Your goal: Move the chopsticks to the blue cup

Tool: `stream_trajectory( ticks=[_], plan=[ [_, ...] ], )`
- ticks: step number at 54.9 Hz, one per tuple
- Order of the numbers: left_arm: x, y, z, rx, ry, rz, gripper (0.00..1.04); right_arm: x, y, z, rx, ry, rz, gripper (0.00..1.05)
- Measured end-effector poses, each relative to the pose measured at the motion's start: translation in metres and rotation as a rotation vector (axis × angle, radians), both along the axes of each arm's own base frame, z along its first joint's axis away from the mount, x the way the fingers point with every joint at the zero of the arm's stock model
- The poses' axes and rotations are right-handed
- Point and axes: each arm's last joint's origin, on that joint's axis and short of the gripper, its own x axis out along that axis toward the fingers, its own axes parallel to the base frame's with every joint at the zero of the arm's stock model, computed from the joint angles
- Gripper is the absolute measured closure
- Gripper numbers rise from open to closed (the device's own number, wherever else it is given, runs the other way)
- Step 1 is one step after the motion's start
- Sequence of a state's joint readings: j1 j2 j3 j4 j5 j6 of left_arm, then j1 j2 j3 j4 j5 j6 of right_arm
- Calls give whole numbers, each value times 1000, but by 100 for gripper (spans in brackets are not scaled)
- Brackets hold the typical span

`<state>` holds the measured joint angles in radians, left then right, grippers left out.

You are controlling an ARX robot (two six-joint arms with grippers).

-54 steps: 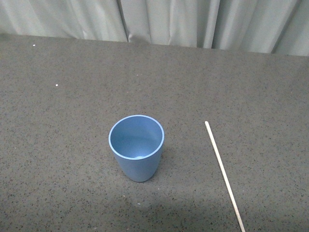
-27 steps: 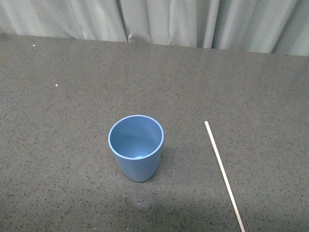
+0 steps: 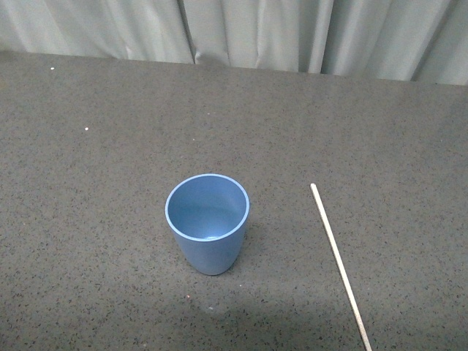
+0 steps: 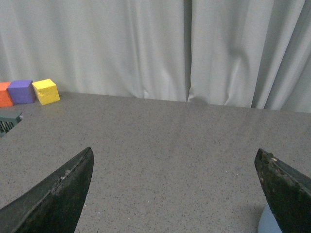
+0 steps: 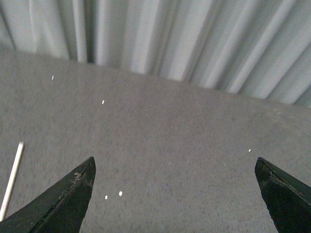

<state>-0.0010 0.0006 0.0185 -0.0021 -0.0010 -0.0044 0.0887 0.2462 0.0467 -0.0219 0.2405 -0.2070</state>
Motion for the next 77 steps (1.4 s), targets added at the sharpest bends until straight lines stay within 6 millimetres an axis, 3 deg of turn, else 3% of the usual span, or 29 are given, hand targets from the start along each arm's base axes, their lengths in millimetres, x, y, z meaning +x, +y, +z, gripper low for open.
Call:
stream_trajectory(
  ticks=[6, 18, 29, 36, 46, 63, 71, 77],
  plan=[
    [0, 0, 0, 0, 0, -1, 7, 16, 5, -3, 8, 133, 74, 9],
    [0, 0, 0, 0, 0, 0, 7, 69, 29, -11, 139, 370, 202, 9],
    [0, 0, 0, 0, 0, -1, 7, 108, 57, -33, 214, 599, 247, 9],
    [0, 0, 0, 0, 0, 0, 7, 138, 75, -59, 228, 779, 241, 9],
    [0, 0, 0, 0, 0, -1, 7, 166, 92, -88, 226, 906, 203, 9],
    [0, 0, 0, 0, 0, -1, 7, 198, 112, -112, 191, 999, 169, 10],
    [0, 0, 0, 0, 0, -1, 7, 204, 117, -114, 154, 1018, 177, 38],
    [0, 0, 0, 0, 0, 0, 7, 206, 119, -114, 151, 1023, 179, 52]
  ],
)
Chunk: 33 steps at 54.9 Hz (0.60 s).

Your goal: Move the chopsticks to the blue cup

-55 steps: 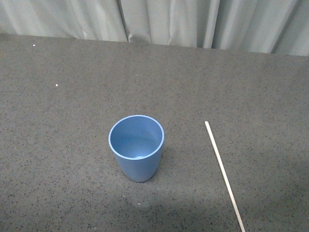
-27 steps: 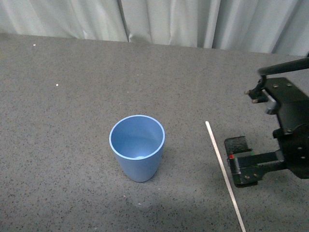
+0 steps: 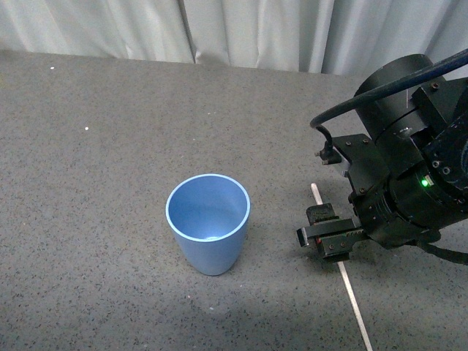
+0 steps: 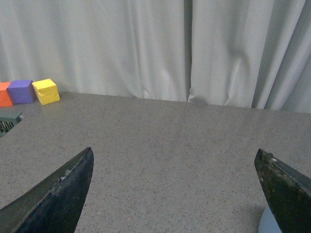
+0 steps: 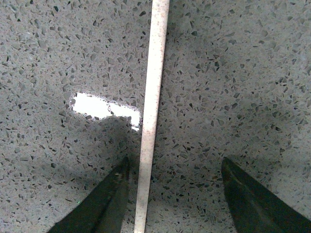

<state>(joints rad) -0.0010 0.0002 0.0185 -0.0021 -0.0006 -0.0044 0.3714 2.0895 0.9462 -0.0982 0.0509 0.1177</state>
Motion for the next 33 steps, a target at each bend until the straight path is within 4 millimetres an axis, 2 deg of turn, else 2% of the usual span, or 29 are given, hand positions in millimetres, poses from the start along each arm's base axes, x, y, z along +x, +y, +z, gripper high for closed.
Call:
stream_trajectory(
  ticks=[22, 33],
  plan=[
    [0, 0, 0, 0, 0, 0, 7, 0, 0, 0, 13, 6, 6, 103],
    [0, 0, 0, 0, 0, 0, 7, -5, -8, 4, 46, -32, 1, 104]
  ],
)
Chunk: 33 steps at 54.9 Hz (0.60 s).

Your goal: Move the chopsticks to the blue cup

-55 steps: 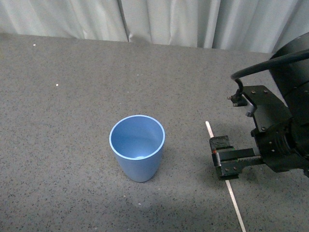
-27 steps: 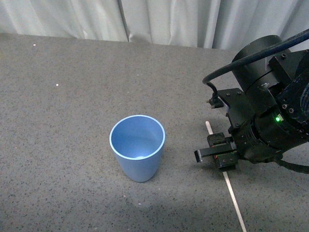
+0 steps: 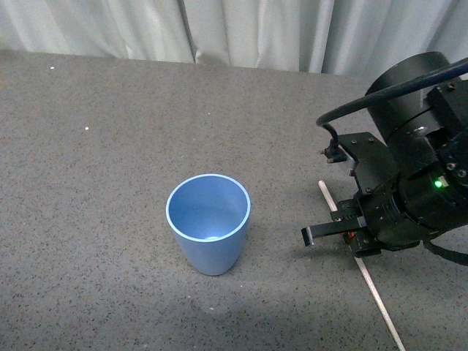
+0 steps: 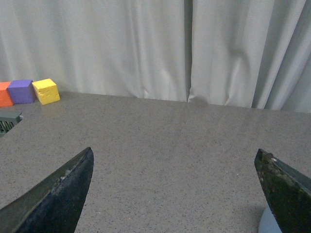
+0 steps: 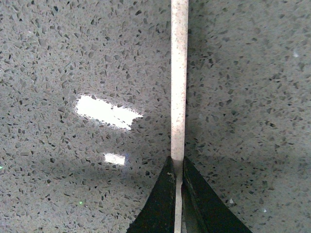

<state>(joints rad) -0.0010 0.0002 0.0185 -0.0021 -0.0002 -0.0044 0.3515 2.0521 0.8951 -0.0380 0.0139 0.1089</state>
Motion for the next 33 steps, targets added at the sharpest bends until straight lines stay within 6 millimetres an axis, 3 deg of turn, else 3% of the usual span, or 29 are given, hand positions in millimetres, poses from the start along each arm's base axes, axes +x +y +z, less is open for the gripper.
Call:
stream_trajectory(
  ticks=[10, 16, 23, 33],
  plan=[
    [0, 0, 0, 0, 0, 0, 7, -4, -8, 23, 125, -156, 28, 104],
    [0, 0, 0, 0, 0, 0, 7, -4, -9, 56, 256, -390, 97, 104],
    [0, 0, 0, 0, 0, 0, 7, -5, 0, 94, 422, -649, 230, 104],
    [0, 0, 0, 0, 0, 0, 7, -11, 25, 122, 626, -855, 427, 104]
  ],
)
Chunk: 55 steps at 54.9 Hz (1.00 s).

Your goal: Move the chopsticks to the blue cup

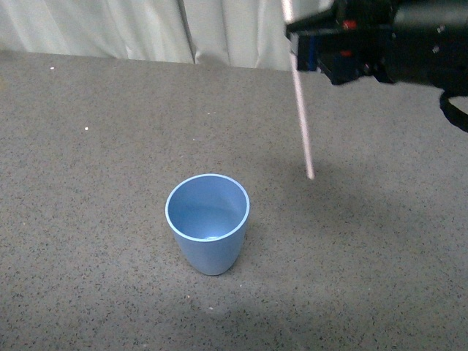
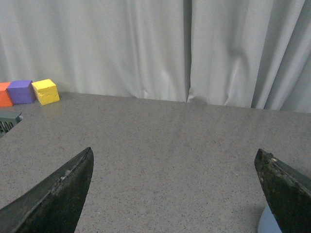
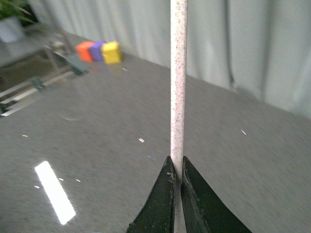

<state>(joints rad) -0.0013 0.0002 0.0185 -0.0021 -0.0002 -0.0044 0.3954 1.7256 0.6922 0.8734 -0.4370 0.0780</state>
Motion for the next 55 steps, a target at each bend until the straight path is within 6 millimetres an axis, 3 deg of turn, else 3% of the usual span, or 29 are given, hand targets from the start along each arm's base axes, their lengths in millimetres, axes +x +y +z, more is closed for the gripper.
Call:
stream_trajectory(
  ticks=[6, 15, 26, 38, 55],
  plan=[
    [0, 0, 0, 0, 0, 1, 7, -7, 19, 6, 75, -66, 145, 104],
    [0, 0, 0, 0, 0, 0, 7, -7, 49, -11, 73, -33, 242, 104],
    [0, 0, 0, 0, 0, 0, 7, -2, 62, -29, 17, 22, 250, 104],
    [0, 0, 0, 0, 0, 0, 7, -3, 60, -53, -116, 85, 236, 104],
    [0, 0, 0, 0, 0, 0, 7, -10, 40, -24, -107, 68, 186, 41]
  ],
)
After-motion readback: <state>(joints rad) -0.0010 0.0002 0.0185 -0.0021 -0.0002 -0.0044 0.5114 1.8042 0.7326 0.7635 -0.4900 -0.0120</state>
